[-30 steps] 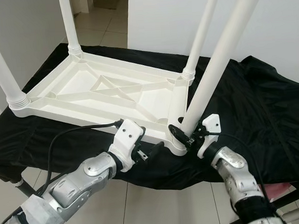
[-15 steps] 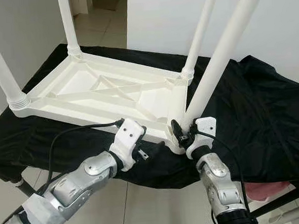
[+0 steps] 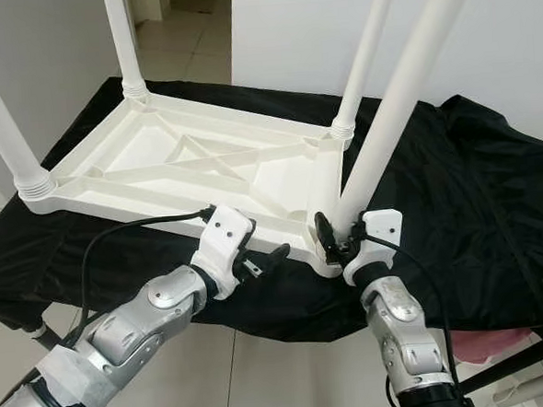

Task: Building children table

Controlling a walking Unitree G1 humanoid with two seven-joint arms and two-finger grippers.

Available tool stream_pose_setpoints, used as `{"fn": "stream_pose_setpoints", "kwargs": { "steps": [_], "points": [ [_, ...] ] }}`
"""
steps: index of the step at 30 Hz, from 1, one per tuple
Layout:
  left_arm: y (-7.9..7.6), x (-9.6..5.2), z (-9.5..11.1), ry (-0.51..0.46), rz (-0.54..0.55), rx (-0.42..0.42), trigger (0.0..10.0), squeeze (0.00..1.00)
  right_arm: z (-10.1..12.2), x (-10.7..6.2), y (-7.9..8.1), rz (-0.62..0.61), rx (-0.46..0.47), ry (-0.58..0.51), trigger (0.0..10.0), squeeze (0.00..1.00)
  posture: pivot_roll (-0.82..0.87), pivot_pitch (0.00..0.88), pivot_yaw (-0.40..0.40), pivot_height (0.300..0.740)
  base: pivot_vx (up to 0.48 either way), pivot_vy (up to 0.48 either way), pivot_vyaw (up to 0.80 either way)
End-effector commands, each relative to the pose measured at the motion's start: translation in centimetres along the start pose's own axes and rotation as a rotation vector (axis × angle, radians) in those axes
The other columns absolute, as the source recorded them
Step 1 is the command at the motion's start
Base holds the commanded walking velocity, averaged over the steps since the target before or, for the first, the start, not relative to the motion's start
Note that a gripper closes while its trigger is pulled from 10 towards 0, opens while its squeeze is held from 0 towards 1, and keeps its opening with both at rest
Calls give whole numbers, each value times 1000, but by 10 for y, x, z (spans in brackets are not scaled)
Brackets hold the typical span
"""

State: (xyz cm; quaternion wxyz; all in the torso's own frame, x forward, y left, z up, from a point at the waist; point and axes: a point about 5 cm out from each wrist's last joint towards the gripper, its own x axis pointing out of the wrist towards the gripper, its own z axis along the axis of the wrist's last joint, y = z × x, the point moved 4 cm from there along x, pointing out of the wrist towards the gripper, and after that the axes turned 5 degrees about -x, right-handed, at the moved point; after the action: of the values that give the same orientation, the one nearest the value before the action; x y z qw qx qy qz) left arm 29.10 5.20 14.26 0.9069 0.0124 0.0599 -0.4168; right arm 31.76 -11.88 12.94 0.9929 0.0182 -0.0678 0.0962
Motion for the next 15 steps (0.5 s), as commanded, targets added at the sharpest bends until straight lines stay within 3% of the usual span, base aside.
{"fn": "stream_pose_setpoints", "kwargs": {
  "steps": [1,5,6,7,8,10,11,13,15],
  "points": [
    [-28,-3,-1,34,-334,16,10000,0,1,-4,-4,10,8,-12,10000,1000,7,0,-83,740,0,0,0],
    [-28,-4,-3,36,-309,13,10000,0,0,-9,-6,59,12,-12,10000,1000,8,0,-86,740,0,0,0],
    [-28,-6,-3,31,-299,12,10000,0,0,-12,-7,96,11,-13,10000,514,4,0,-85,740,0,0,0],
    [-28,-6,-3,31,-299,12,10000,0,0,-12,-7,96,11,-13,10000,514,4,0,-85,740,0,0,0],
    [-29,-8,-4,28,-300,6,10000,0,0,-15,-7,144,18,-11,10000,0,1,0,-84,740,0,0,0],
    [-29,-8,-4,28,-300,6,10000,0,0,-15,-7,144,18,-11,10000,0,1,0,-84,740,0,0,0],
    [-31,-9,-4,30,-304,-2,10000,0,1,-18,-7,194,10,-16,10000,0,-3,0,-81,740,0,0,0],
    [-44,-16,-9,58,-419,-39,10000,0,1,-21,-6,334,-24,-10,10000,0,-5,0,-80,740,0,0,0],
    [-46,-17,-13,76,-436,-39,10000,0,0,-20,-8,376,-40,1,10000,0,-5,0,-81,740,0,0,0]
  ]
}}
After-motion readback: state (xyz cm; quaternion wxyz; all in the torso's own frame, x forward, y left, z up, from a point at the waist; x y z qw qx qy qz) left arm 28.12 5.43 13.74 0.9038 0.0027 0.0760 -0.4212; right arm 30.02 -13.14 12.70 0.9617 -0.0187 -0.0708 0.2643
